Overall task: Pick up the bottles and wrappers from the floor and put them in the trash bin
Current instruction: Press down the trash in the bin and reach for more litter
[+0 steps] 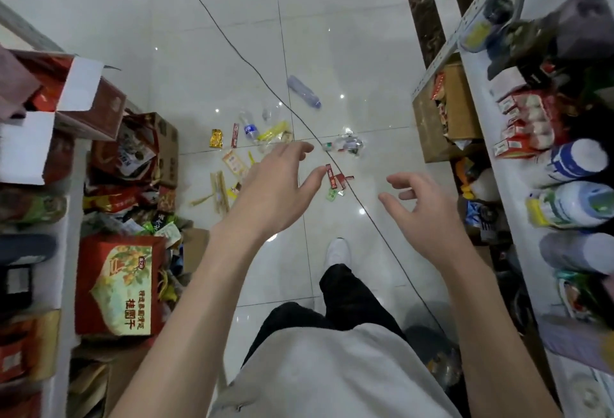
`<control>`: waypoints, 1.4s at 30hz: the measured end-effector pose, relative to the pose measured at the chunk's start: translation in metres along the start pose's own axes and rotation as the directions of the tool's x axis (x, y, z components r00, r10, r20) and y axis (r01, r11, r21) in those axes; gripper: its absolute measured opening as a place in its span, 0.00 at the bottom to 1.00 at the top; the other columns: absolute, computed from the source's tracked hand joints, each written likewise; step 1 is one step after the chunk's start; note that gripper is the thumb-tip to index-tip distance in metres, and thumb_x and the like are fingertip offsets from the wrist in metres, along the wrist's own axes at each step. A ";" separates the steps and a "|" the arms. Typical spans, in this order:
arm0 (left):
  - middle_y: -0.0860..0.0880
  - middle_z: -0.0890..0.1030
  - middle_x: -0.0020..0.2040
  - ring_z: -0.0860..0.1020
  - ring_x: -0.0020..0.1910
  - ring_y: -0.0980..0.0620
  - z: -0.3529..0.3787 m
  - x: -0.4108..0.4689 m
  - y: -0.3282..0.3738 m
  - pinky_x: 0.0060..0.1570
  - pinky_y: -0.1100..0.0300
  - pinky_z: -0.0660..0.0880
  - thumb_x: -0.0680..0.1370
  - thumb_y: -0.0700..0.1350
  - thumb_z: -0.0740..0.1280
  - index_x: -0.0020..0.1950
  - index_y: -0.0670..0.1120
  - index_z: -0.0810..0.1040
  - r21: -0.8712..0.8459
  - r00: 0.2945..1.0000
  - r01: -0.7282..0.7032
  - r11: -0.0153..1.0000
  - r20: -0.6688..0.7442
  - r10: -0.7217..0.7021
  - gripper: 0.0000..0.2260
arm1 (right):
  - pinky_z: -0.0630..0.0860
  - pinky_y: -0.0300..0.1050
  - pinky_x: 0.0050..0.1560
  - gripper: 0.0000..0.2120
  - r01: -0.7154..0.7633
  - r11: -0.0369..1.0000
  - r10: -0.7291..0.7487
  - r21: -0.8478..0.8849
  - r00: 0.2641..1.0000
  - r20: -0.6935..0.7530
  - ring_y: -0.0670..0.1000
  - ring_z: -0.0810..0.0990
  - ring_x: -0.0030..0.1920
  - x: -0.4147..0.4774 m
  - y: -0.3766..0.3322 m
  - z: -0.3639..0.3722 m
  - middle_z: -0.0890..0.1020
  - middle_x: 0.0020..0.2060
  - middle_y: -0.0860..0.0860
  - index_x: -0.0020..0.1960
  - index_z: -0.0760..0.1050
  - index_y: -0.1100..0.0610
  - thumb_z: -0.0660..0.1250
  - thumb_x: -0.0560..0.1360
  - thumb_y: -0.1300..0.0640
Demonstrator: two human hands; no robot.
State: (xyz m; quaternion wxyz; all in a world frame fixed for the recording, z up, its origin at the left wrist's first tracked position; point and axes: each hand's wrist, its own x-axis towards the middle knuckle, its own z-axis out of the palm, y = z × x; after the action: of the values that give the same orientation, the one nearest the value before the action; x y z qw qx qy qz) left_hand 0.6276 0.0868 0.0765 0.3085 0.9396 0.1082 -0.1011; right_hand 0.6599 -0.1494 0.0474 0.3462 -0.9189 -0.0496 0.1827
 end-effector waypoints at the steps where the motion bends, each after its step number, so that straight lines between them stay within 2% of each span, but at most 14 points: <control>1: 0.52 0.75 0.66 0.76 0.62 0.51 0.003 0.017 0.004 0.62 0.47 0.74 0.81 0.60 0.60 0.72 0.51 0.70 -0.004 1.000 -0.002 1.000 0.006 0.002 0.22 | 0.70 0.38 0.53 0.16 0.000 1.000 0.000 -0.006 1.000 0.003 0.44 0.77 0.53 0.018 0.003 -0.002 0.77 0.58 0.46 0.65 0.76 0.51 0.69 0.79 0.49; 7: 0.52 0.75 0.66 0.76 0.61 0.51 0.020 0.111 -0.005 0.61 0.46 0.74 0.82 0.59 0.60 0.72 0.50 0.70 0.008 0.999 0.013 1.000 0.052 -0.014 0.22 | 0.71 0.38 0.55 0.16 -0.024 1.000 0.024 -0.018 1.000 0.020 0.42 0.76 0.52 0.111 0.012 0.004 0.77 0.58 0.45 0.65 0.76 0.50 0.69 0.78 0.47; 11: 0.52 0.75 0.66 0.76 0.61 0.49 0.043 0.172 -0.033 0.61 0.46 0.74 0.82 0.59 0.60 0.72 0.51 0.69 0.015 0.996 0.022 1.000 0.084 -0.023 0.22 | 0.68 0.28 0.49 0.16 -0.073 0.997 0.073 0.009 0.997 0.034 0.41 0.77 0.52 0.162 0.032 0.035 0.77 0.59 0.43 0.65 0.76 0.48 0.68 0.79 0.46; 13: 0.51 0.75 0.66 0.76 0.62 0.50 0.060 0.203 -0.053 0.62 0.47 0.73 0.82 0.58 0.61 0.72 0.50 0.69 0.021 0.995 0.008 1.000 0.101 -0.010 0.22 | 0.67 0.27 0.48 0.16 -0.106 0.994 0.105 0.023 0.994 0.037 0.40 0.76 0.52 0.187 0.048 0.057 0.77 0.59 0.42 0.65 0.76 0.48 0.67 0.79 0.45; 17: 0.50 0.75 0.66 0.76 0.62 0.50 0.108 0.261 -0.098 0.62 0.47 0.73 0.82 0.57 0.61 0.72 0.49 0.70 0.049 0.988 -0.003 0.999 0.155 -0.004 0.21 | 0.74 0.39 0.52 0.15 -0.170 0.983 0.169 0.065 0.985 0.023 0.41 0.77 0.53 0.236 0.088 0.110 0.78 0.59 0.43 0.64 0.76 0.46 0.67 0.78 0.45; 20: 0.49 0.75 0.66 0.76 0.62 0.50 0.154 0.298 -0.134 0.62 0.45 0.73 0.82 0.57 0.61 0.72 0.49 0.70 0.065 0.981 -0.015 0.998 0.193 0.002 0.21 | 0.75 0.42 0.54 0.15 -0.194 0.978 0.195 0.078 0.981 0.000 0.44 0.79 0.53 0.269 0.125 0.148 0.78 0.59 0.45 0.63 0.77 0.48 0.68 0.78 0.47; 27: 0.48 0.75 0.65 0.76 0.61 0.49 0.292 0.371 -0.217 0.60 0.46 0.73 0.82 0.56 0.61 0.72 0.48 0.70 0.102 0.968 -0.116 0.988 0.234 0.090 0.21 | 0.69 0.35 0.52 0.15 -0.189 0.982 0.189 0.029 0.982 -0.027 0.43 0.78 0.50 0.335 0.237 0.244 0.78 0.57 0.45 0.64 0.77 0.49 0.69 0.78 0.49; 35: 0.47 0.75 0.65 0.77 0.60 0.46 0.464 0.444 -0.322 0.61 0.46 0.73 0.82 0.56 0.61 0.71 0.49 0.70 0.123 0.946 -0.181 0.976 0.293 0.138 0.20 | 0.69 0.37 0.55 0.15 -0.165 0.977 0.167 -0.134 0.986 0.008 0.44 0.78 0.50 0.400 0.384 0.353 0.78 0.59 0.48 0.64 0.77 0.50 0.68 0.79 0.48; 42: 0.44 0.73 0.69 0.73 0.64 0.42 0.589 0.493 -0.394 0.62 0.46 0.70 0.82 0.53 0.61 0.71 0.45 0.71 0.225 0.918 -0.304 0.926 0.329 0.221 0.20 | 0.72 0.42 0.57 0.16 -0.104 0.978 0.108 -0.183 0.994 0.012 0.47 0.79 0.52 0.448 0.461 0.422 0.78 0.59 0.49 0.65 0.77 0.50 0.68 0.79 0.47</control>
State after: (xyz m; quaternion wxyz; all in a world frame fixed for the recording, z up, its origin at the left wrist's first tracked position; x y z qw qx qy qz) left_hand 0.9214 0.1116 -0.7347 0.2006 0.9528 -0.0825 -0.2124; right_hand 0.9031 -0.1399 -0.6819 0.2502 -0.9460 -0.0208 0.2053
